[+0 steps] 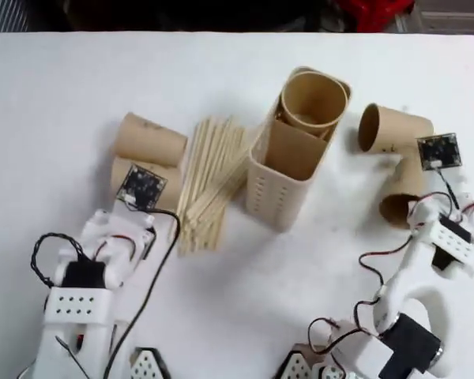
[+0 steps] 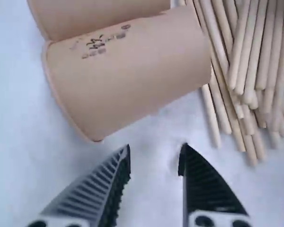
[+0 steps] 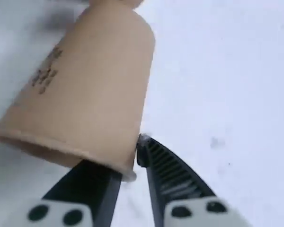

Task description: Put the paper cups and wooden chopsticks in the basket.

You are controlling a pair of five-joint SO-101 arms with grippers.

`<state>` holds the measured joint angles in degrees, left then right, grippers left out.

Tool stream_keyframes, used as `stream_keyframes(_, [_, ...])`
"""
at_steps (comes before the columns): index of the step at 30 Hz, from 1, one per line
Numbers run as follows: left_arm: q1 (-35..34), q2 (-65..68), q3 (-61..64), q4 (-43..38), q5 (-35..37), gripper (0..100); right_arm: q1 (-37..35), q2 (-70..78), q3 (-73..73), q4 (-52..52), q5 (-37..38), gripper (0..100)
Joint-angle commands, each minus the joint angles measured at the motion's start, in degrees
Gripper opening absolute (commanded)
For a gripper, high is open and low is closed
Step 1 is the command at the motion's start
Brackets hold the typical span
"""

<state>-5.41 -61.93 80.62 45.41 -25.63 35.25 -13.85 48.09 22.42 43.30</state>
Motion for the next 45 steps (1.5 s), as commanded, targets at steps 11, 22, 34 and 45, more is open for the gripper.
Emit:
stream_keyframes(11, [0.92, -1.1, -0.26, -0.97, -0.35, 17, -0.75, -20.79, -32.26, 44.44, -14.15, 1.7])
stream_keyframes(22, [0.92, -1.1, -0.26, -0.88, -0.35, 17, -20.53, -22.9, -59.78, 57.71, -27.43, 1.7])
stream_keyframes(34, [0.92, -1.1, -0.18, -1.14, -0.35, 17, -33.89, 3.3, -77.63, 57.8, -37.71, 1.7])
stream_keyframes(45, [0.92, -1.01, -0.18, -1.14, -0.35, 17, -36.09, 10.86, -77.98, 56.31, -40.53, 1.9])
